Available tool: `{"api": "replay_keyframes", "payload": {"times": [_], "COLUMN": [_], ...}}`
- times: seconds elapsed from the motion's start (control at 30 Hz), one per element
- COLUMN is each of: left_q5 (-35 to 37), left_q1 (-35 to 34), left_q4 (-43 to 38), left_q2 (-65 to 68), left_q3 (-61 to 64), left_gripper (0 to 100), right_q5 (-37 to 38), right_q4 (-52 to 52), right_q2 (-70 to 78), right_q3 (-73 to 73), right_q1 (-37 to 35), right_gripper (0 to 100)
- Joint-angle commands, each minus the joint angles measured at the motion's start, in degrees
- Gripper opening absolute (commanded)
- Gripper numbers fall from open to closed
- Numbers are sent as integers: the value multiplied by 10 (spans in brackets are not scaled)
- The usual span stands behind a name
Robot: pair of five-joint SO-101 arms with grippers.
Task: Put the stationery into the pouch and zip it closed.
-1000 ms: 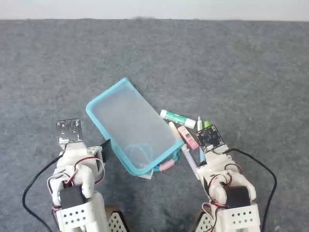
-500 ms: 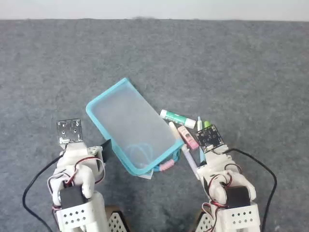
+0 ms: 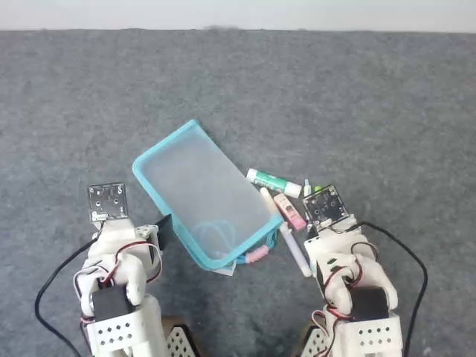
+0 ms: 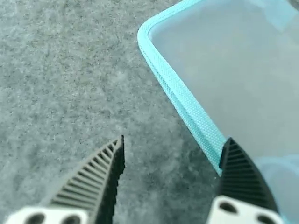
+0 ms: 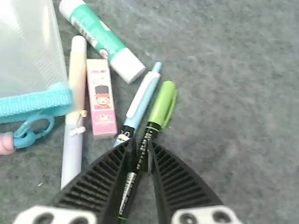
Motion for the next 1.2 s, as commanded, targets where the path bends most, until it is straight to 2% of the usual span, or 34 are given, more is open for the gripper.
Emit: {"api": "replay_keyframes", "payload": {"times": [0.0,0.13,0.3,0.4,0.6,0.67,0.9,1.17], "left_q5": [4,4,4,4,4,4,4,4], "left_q1": [4,4,4,4,4,4,4,4], "left_q4": [4,4,4,4,4,3,2,2], "left_q2": [-11,-11,-11,-11,-11,-11,-11,-11], "left_q3": [-4,-4,-4,-4,-4,-4,-4,-4], "left_gripper": [313,313,313,313,313,313,313,313], "right_q5": [11,11,11,10,4,-13,-18,-22], "right_q4": [21,33,22,25,24,15,-3,-78], "right_q2": [-3,44,267,412,610,656,774,892], "right_q3": [-70,-131,-239,-312,-387,-403,-471,-505], "right_q1": [11,9,-26,-107,-319,-354,-368,-349], "right_gripper": [37,39,38,37,42,42,42,42]}}
